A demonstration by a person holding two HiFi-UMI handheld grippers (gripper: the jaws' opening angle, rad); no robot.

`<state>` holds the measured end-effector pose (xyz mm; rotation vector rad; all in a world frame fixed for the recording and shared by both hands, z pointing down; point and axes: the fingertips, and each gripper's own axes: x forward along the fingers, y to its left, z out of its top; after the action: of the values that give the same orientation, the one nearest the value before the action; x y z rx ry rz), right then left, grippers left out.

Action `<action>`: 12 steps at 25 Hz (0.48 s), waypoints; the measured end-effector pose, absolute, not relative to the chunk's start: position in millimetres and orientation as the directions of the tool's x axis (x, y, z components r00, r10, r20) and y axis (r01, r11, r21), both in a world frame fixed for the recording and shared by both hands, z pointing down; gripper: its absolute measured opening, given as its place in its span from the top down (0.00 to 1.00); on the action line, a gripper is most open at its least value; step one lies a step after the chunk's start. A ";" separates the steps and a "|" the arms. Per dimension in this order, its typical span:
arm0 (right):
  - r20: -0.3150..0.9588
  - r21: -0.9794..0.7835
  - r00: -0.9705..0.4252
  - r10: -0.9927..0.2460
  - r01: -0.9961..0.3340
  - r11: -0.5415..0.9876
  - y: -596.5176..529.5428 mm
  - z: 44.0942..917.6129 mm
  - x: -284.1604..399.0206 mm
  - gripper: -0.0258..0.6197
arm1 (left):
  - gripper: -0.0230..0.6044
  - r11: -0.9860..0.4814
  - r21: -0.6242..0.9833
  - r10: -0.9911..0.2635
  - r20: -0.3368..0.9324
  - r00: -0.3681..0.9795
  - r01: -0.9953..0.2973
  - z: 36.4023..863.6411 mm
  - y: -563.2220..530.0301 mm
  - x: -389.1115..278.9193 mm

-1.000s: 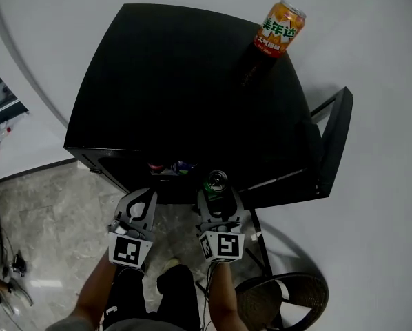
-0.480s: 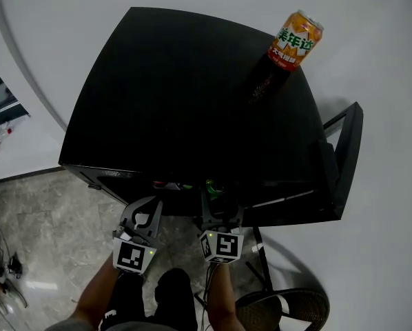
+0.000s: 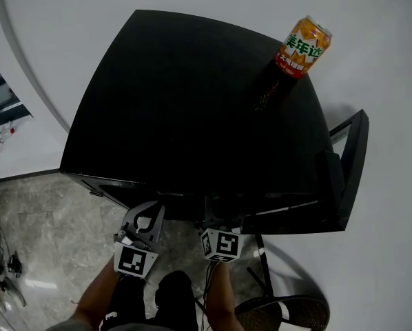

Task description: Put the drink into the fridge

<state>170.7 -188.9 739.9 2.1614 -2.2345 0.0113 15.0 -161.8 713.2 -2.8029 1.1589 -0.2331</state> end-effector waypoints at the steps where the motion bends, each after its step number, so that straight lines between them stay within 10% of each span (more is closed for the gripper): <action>1: 0.026 0.013 -0.030 -0.999 -0.999 0.030 -190.0 739.9 171.7 0.50 | 0.96 -0.706 -0.150 -0.707 0.105 0.699 -0.692 713.2 -161.7 15.0; 12: 0.031 0.030 -0.004 -1.000 -1.000 0.005 -188.6 745.8 172.1 0.50 | 0.96 -0.709 -0.142 -0.704 0.100 0.703 -0.691 710.7 -160.3 14.0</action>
<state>172.1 -188.6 745.8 2.1862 -2.1961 0.0015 14.0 -160.3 710.7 -2.8112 1.1547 -0.2239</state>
